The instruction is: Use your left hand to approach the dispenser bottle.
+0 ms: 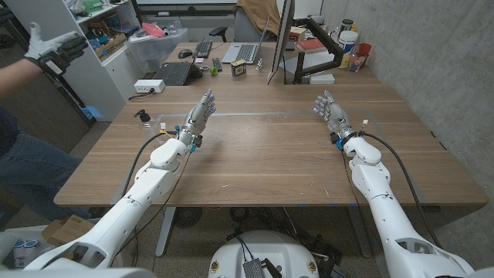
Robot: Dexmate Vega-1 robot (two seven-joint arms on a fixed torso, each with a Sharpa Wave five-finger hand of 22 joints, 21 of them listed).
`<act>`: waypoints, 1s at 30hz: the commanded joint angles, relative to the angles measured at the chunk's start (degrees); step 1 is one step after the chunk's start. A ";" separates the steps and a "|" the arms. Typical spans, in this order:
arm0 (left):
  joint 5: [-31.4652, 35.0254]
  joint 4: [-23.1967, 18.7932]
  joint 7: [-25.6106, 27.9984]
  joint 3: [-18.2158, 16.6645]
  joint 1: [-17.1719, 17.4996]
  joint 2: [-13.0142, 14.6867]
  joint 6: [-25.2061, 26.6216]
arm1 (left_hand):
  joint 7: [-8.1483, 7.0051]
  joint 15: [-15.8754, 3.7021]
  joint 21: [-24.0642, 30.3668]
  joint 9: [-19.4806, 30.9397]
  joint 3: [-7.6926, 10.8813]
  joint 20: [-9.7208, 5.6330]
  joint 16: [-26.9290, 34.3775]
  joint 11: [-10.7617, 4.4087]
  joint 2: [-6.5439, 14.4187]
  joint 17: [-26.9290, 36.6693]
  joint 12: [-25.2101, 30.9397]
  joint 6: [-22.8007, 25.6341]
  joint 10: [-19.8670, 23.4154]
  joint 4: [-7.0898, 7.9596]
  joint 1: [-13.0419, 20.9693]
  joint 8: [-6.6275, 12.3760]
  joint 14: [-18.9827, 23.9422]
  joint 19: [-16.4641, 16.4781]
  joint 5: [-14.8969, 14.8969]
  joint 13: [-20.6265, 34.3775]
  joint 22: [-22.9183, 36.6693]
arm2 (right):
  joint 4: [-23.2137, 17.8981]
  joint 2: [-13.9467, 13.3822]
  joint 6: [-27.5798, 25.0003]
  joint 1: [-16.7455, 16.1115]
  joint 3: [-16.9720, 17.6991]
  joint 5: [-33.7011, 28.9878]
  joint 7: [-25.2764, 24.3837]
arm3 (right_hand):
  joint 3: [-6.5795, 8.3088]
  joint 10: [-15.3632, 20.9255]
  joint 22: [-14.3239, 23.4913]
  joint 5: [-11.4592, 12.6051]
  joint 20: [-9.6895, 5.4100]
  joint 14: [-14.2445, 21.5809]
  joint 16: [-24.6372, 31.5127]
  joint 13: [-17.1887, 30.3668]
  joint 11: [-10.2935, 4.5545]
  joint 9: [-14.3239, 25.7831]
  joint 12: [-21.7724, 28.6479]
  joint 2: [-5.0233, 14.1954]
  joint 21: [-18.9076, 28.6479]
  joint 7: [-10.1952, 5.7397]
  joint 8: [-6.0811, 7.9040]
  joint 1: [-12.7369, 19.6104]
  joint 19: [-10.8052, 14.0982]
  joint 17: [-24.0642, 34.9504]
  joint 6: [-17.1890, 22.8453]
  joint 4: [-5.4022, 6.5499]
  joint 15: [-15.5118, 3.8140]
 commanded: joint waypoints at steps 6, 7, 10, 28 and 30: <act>0.85 -5.01 0.49 -0.92 3.57 1.65 -1.73 | -0.01 0.08 -0.61 0.11 0.09 0.32 0.53 0.08 0.27 0.11 0.42 0.41 0.78 -0.34 0.60 -0.01 0.49 -0.79 0.63 0.06 0.23 | -2.59 0.51 -0.55 -1.86 0.07 -0.46 -0.57 | 0.08 0.50 0.20 0.01 0.38 0.50 0.02 -0.04 -0.24 0.29 0.13 0.36 -0.58 0.11 0.15 0.11 0.10 0.10 0.54 -0.36 0.20; 0.52 -5.59 0.45 -1.16 4.14 1.66 -2.03 | -0.01 0.10 -0.63 0.11 0.09 0.34 0.54 0.01 0.28 0.10 0.45 0.45 0.88 -0.36 0.64 0.00 0.52 -0.76 0.63 0.06 0.23 | -2.76 0.53 -0.62 -1.96 0.05 -0.46 -0.61 | 0.07 0.53 0.20 0.01 0.39 0.49 0.00 -0.06 -0.22 0.29 0.13 0.37 -0.61 0.08 0.15 0.10 0.10 0.10 0.56 -0.36 0.19; 0.56 -6.51 0.57 -1.35 4.95 1.78 -2.45 | -0.09 0.07 -0.74 0.12 0.10 0.36 0.59 0.11 0.35 0.08 0.44 0.77 0.94 -0.44 0.78 0.07 0.72 -0.68 0.64 0.06 0.24 | -3.03 0.57 -0.72 -2.12 -0.02 -0.46 -0.71 | 0.06 0.56 0.20 0.00 0.42 0.49 -0.01 -0.11 -0.23 0.29 0.12 0.39 -0.71 0.04 0.16 0.08 0.12 0.09 0.64 -0.38 0.18; 1.52 -11.68 2.18 -3.05 9.62 3.09 -3.92 | 0.07 0.56 -1.24 0.14 0.12 0.25 0.76 1.32 0.70 0.00 0.64 1.65 1.97 -0.87 1.60 0.11 1.69 0.20 0.64 0.06 0.26 | -2.78 0.44 -0.97 -1.76 -0.09 -0.18 -0.33 | 0.01 0.76 0.22 -0.02 0.46 0.83 0.03 -0.36 -0.32 0.30 0.05 0.47 -1.17 -0.04 0.09 0.02 0.28 0.07 0.75 -0.50 0.09; 1.65 -12.10 2.14 -3.25 10.04 3.39 -4.01 | 0.16 0.59 -1.28 0.14 0.12 0.20 0.77 1.29 0.73 -0.01 0.65 1.75 2.05 -0.91 1.67 0.12 1.75 0.26 0.64 0.06 0.26 | -2.78 0.33 -1.08 -1.71 -0.10 -0.25 -0.29 | -0.01 0.86 0.23 -0.02 0.45 0.88 0.04 -0.39 -0.24 0.30 0.07 0.47 -1.23 -0.03 0.08 0.02 0.28 0.07 0.75 -0.52 0.15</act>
